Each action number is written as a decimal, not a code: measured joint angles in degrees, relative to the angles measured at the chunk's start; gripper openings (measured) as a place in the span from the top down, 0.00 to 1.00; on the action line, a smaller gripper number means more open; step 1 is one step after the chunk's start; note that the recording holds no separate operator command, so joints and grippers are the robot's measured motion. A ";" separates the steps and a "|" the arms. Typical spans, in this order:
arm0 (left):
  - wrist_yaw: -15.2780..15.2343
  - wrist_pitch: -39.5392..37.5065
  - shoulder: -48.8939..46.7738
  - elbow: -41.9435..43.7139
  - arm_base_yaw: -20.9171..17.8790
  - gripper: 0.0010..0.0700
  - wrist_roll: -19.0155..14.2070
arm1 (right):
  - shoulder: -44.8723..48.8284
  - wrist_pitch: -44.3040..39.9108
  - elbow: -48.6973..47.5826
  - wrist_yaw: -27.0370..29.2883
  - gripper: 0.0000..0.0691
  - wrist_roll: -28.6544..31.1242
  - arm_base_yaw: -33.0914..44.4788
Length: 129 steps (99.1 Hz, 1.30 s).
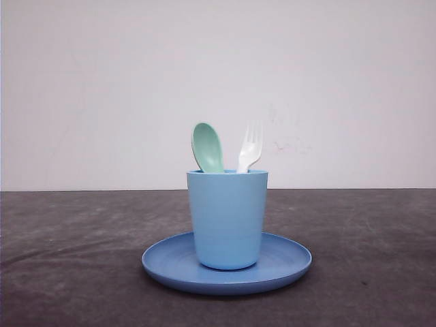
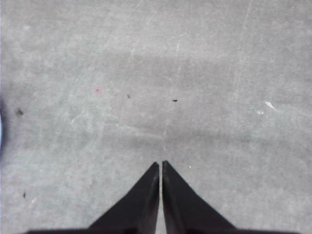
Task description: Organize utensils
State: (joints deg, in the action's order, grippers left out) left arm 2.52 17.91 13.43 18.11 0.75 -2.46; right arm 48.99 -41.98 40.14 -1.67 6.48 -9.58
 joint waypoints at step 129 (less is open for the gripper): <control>-1.27 -7.45 -13.14 -16.28 0.28 1.00 1.42 | 0.00 6.78 0.00 0.00 0.99 0.00 0.00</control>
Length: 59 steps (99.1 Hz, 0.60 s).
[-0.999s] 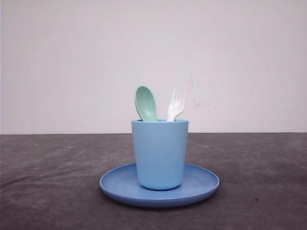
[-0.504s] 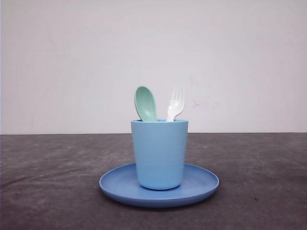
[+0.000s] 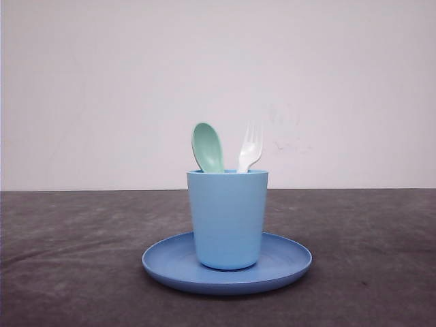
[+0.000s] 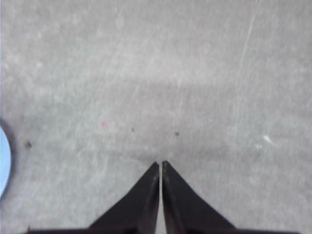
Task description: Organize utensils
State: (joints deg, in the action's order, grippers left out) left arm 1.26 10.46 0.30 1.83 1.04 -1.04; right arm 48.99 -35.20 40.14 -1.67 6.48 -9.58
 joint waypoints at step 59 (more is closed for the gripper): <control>0.00 0.00 0.00 0.00 0.00 1.00 0.00 | -14.38 9.60 -7.98 -0.96 0.99 -3.32 3.50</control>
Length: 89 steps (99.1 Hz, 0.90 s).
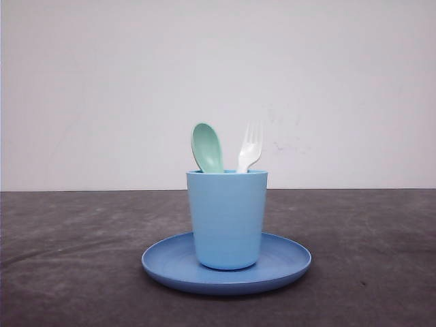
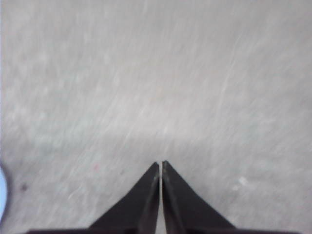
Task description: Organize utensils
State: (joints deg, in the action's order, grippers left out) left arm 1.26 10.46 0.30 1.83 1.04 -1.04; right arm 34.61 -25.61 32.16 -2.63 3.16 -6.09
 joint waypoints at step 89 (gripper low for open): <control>0.00 0.00 0.00 0.00 0.00 1.00 0.00 | -34.36 15.15 -30.99 -0.13 0.99 -0.33 1.42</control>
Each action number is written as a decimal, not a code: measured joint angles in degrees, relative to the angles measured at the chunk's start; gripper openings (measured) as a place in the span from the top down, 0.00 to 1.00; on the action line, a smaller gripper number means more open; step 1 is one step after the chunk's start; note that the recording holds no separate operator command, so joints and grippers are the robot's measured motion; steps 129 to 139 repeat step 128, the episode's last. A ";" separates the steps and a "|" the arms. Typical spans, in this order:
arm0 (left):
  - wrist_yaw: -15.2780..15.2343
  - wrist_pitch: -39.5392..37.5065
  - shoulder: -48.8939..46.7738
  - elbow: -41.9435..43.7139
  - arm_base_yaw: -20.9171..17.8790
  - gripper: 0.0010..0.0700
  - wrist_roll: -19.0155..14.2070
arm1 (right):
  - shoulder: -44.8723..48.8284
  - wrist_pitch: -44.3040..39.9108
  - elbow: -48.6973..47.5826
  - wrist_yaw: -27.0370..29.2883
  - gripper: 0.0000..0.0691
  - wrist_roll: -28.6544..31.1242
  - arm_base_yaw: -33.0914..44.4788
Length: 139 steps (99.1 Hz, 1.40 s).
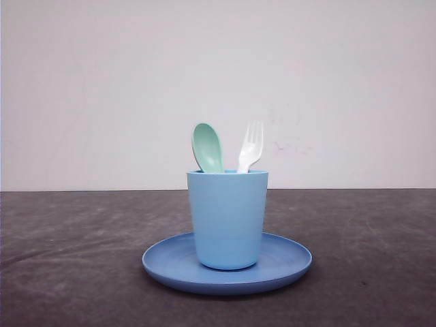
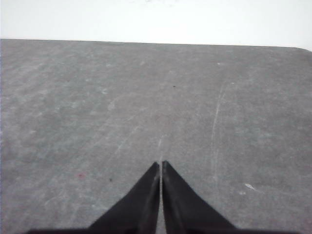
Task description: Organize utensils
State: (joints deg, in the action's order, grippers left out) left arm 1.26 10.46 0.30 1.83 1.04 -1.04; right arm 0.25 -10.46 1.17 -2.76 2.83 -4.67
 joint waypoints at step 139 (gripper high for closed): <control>0.00 0.00 0.00 0.00 0.00 1.00 0.00 | 0.00 0.85 -0.20 1.09 0.99 0.00 0.02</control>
